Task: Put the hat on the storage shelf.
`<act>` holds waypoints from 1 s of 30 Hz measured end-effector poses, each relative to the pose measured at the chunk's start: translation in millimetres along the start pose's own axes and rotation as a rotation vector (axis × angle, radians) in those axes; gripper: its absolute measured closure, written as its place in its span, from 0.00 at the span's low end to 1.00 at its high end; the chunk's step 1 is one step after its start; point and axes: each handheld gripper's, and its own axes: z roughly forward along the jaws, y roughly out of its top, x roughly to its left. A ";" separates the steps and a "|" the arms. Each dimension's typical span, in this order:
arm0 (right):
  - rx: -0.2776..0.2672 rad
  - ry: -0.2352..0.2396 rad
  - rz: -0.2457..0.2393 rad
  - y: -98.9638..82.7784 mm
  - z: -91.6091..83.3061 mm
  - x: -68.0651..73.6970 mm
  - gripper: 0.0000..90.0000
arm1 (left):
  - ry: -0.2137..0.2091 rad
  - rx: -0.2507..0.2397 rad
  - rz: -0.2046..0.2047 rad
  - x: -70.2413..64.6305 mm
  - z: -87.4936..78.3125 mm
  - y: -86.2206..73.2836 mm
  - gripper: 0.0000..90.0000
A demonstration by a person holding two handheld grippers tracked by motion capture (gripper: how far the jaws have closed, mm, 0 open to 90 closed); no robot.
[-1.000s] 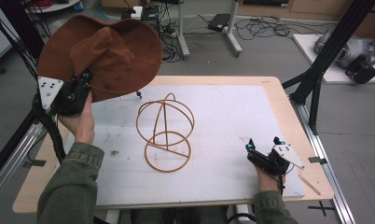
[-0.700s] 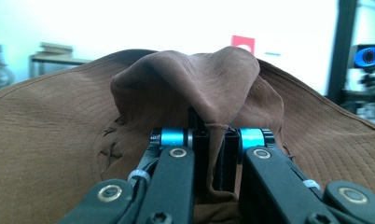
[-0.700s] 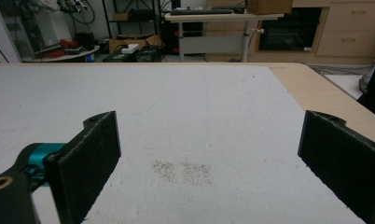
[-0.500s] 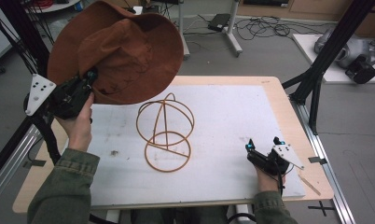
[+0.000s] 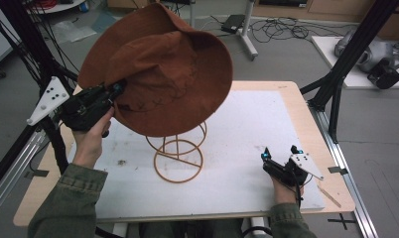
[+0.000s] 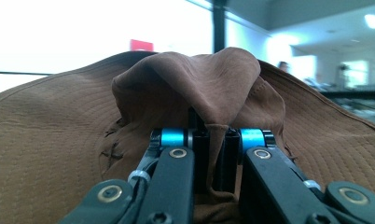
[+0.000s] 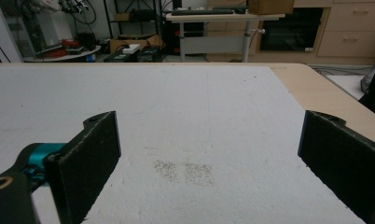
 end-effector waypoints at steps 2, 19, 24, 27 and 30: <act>0.001 -0.002 0.001 0.0 -0.2 0.4 0.05 | -0.042 0.010 -0.013 -1.6 3.0 -0.5 0.97; -0.009 -0.007 0.002 0.2 -1.6 0.5 0.05 | -0.180 0.062 -0.065 -6.2 2.2 -26.1 0.97; -0.012 -0.011 0.000 0.1 -1.4 0.9 0.05 | -0.226 0.096 -0.090 -9.5 0.2 -38.5 0.97; -0.011 -0.008 -0.002 0.1 -1.9 0.8 0.05 | -0.238 0.119 -0.101 -11.5 -0.2 -42.9 0.97; -0.018 -0.013 -0.005 0.3 -1.8 0.3 0.05 | -0.258 0.148 -0.109 -12.8 0.7 -44.8 0.97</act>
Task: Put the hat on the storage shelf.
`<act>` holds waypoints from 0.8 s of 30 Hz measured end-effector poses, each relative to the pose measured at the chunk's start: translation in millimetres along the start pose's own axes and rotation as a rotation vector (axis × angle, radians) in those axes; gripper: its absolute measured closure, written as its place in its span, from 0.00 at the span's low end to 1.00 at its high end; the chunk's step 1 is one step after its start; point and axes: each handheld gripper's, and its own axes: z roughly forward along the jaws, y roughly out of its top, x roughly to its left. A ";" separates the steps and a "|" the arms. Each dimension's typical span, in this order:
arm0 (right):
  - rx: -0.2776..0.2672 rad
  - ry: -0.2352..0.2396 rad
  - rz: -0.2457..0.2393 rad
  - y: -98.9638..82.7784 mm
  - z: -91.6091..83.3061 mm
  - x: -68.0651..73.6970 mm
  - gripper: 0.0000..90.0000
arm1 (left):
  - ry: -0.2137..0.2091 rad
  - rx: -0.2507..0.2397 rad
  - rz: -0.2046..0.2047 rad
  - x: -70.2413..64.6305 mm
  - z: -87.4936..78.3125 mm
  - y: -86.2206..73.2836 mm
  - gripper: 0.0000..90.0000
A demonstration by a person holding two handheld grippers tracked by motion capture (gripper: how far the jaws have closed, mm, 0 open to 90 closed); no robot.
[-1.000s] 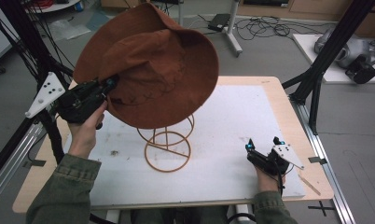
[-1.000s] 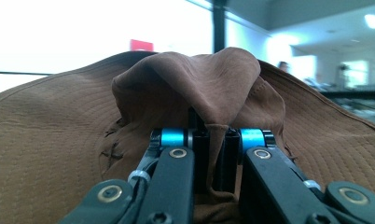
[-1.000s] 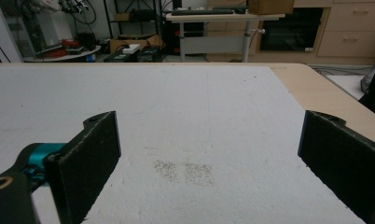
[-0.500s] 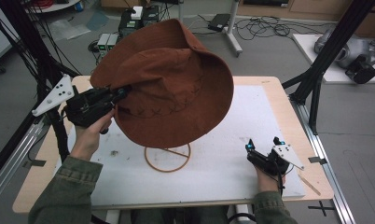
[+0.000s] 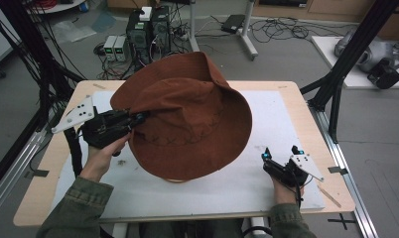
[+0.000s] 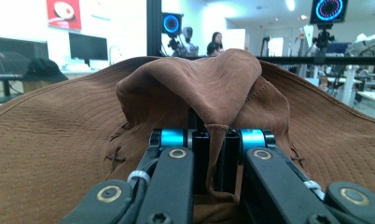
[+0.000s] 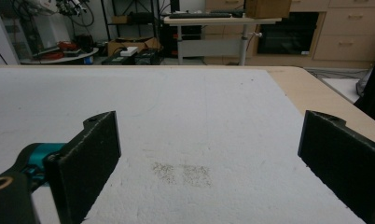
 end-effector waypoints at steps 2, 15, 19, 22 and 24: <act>0.001 0.001 0.003 0.0 -0.1 -0.3 0.05 | -0.007 0.017 -0.004 0.0 1.0 -0.5 0.97; 0.000 -0.002 0.003 0.1 -0.3 -0.2 0.05 | -0.032 0.050 -0.034 1.3 -0.4 -2.1 0.93; 0.004 -0.005 0.009 0.2 -0.7 -0.2 0.05 | -0.024 0.048 -0.047 2.9 -0.7 -1.6 0.91; 0.004 -0.004 0.007 0.3 -0.9 -0.1 0.05 | -0.028 0.041 -0.053 3.0 -1.4 -1.2 0.89; 0.005 -0.004 0.008 0.4 -1.0 -0.1 0.05 | -0.025 0.027 -0.056 3.1 -2.3 -0.6 0.84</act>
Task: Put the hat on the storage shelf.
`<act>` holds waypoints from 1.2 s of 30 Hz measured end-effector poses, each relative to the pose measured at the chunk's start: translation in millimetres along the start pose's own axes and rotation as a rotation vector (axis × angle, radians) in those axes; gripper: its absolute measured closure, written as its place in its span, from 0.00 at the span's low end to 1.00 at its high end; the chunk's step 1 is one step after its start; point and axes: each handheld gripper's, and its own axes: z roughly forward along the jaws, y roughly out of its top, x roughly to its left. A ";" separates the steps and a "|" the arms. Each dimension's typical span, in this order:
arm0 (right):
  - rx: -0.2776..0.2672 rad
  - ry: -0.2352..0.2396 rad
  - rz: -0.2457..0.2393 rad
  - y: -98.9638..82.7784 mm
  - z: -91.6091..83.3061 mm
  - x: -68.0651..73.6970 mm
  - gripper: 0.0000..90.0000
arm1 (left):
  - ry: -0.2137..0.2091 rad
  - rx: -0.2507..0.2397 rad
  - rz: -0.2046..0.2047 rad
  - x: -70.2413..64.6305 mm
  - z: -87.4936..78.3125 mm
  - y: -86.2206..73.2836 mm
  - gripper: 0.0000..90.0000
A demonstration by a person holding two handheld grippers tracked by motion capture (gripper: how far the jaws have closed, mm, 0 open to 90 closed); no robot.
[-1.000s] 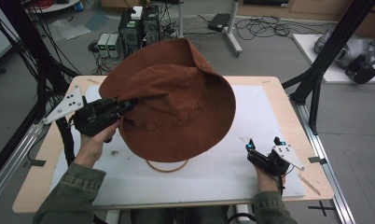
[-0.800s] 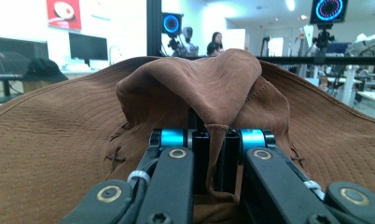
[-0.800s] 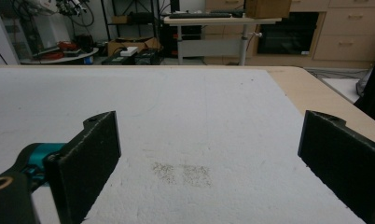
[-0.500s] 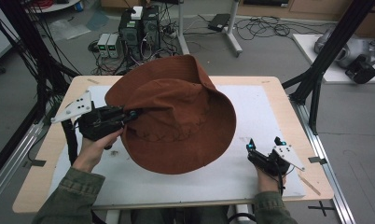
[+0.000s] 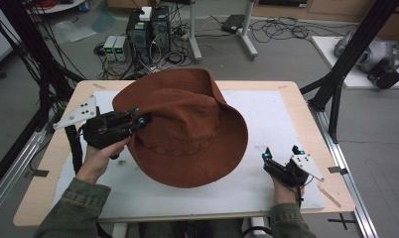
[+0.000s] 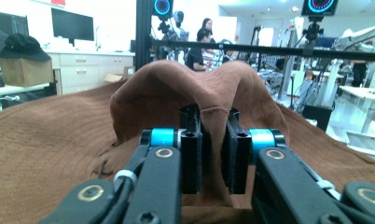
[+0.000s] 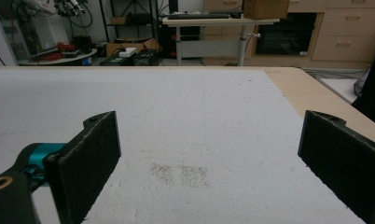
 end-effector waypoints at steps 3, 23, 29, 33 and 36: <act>-0.004 -0.001 0.001 0.3 -0.1 -0.1 0.05 | 0.008 -0.016 -0.002 -0.2 -0.2 0.4 0.72; -0.013 0.001 0.007 1.3 -1.4 -0.2 0.05 | 0.173 -0.065 0.032 2.8 -44.0 8.0 0.35; -0.015 -0.001 0.010 2.1 -2.1 -0.5 0.05 | 0.349 -0.037 0.030 5.4 -71.8 -2.1 0.27; -0.019 -0.006 0.009 2.6 -2.5 -2.3 0.05 | 0.499 -0.014 0.060 4.3 -88.1 -11.9 0.24; -0.019 -0.010 0.017 2.6 -2.4 -2.8 0.05 | 0.622 -0.039 0.084 -1.4 -100.4 -22.8 0.25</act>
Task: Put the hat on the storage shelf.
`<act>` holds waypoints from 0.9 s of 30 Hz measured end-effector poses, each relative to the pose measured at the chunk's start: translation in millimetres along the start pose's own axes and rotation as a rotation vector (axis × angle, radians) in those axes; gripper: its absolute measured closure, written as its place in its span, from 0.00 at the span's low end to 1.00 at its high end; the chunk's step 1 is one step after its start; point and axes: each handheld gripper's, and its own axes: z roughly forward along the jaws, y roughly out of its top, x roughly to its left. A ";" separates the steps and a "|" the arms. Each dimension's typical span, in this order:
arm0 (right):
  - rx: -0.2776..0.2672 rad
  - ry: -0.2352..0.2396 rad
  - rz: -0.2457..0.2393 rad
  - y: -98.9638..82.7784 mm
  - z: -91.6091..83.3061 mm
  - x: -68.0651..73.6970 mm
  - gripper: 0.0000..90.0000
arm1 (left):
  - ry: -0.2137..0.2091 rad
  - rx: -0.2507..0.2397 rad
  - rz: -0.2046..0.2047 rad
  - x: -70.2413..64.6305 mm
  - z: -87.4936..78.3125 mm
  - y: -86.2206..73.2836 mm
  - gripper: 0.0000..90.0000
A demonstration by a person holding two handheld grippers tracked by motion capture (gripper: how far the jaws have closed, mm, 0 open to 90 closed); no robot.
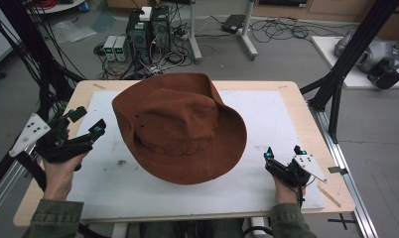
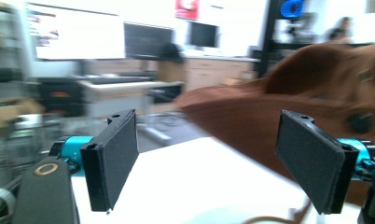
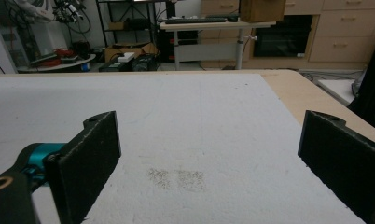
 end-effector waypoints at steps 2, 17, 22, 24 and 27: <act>-0.003 -0.006 -0.002 0.2 0.1 -0.9 0.05 | 0.108 -0.033 -0.007 -0.4 -10.5 -10.5 0.26; -0.019 -0.028 0.003 1.3 -4.0 -1.2 0.05 | 0.492 -0.041 0.059 -12.2 -35.7 -83.7 0.25; -0.023 -0.033 0.005 0.7 -5.5 0.9 0.05 | 0.534 0.016 0.043 -12.9 -35.1 -103.5 0.24; -0.031 -0.034 -0.005 0.6 -5.6 1.2 0.05 | 0.535 0.021 0.048 -13.4 -35.4 -105.0 0.24; -0.029 -0.032 -0.004 0.7 -6.6 1.2 0.05 | 0.536 0.028 0.054 -14.8 -35.7 -106.6 0.24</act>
